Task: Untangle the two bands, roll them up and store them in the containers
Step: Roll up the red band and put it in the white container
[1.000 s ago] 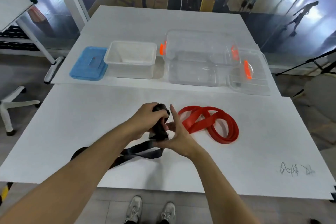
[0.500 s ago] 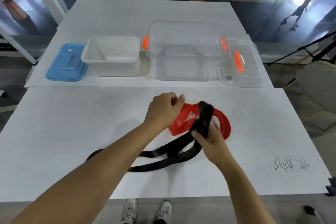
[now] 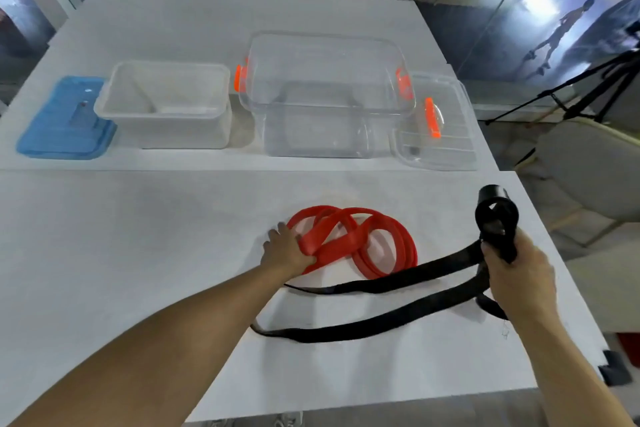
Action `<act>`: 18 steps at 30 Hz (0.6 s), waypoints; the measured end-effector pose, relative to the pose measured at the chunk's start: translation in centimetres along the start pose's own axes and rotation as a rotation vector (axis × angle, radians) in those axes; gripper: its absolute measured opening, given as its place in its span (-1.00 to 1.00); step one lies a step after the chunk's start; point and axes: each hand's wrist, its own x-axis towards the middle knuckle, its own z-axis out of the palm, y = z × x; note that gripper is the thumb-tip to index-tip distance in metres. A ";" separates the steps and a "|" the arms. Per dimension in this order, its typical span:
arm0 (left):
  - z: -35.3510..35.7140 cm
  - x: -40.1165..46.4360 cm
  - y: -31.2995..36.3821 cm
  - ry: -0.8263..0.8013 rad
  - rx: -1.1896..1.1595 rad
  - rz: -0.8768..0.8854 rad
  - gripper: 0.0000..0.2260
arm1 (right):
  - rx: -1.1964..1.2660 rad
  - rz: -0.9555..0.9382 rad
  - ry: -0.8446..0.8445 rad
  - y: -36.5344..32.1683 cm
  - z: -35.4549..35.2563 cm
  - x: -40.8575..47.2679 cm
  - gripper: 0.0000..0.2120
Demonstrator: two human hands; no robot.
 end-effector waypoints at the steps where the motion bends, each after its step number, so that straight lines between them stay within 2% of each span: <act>1: 0.1 0.2 -0.1 -0.002 -0.050 -0.046 -0.09 | -0.016 -0.001 0.017 -0.3 0.0 0.2 -0.93; 4: 0.1 0.8 -0.7 -0.049 -0.151 -0.074 -0.44 | -0.153 -0.019 0.097 -0.4 0.1 0.7 -0.82; 6: -0.3 0.4 -1.1 -0.060 -0.208 -0.053 -0.59 | -0.267 0.028 0.146 -0.6 0.3 1.1 -0.78; 10: -2.7 -0.9 -1.8 -0.044 -0.454 -0.063 -0.67 | -0.236 0.142 0.134 -1.2 1.3 1.8 -0.82; 14: -6.5 -2.2 -3.6 0.150 -0.481 0.003 -0.77 | -0.178 0.169 0.118 -2.0 2.4 2.0 -0.83; 18: -9.7 -4.6 -6.4 0.278 -0.524 -0.020 -0.61 | -0.125 0.164 0.117 -3.9 3.0 1.6 -0.87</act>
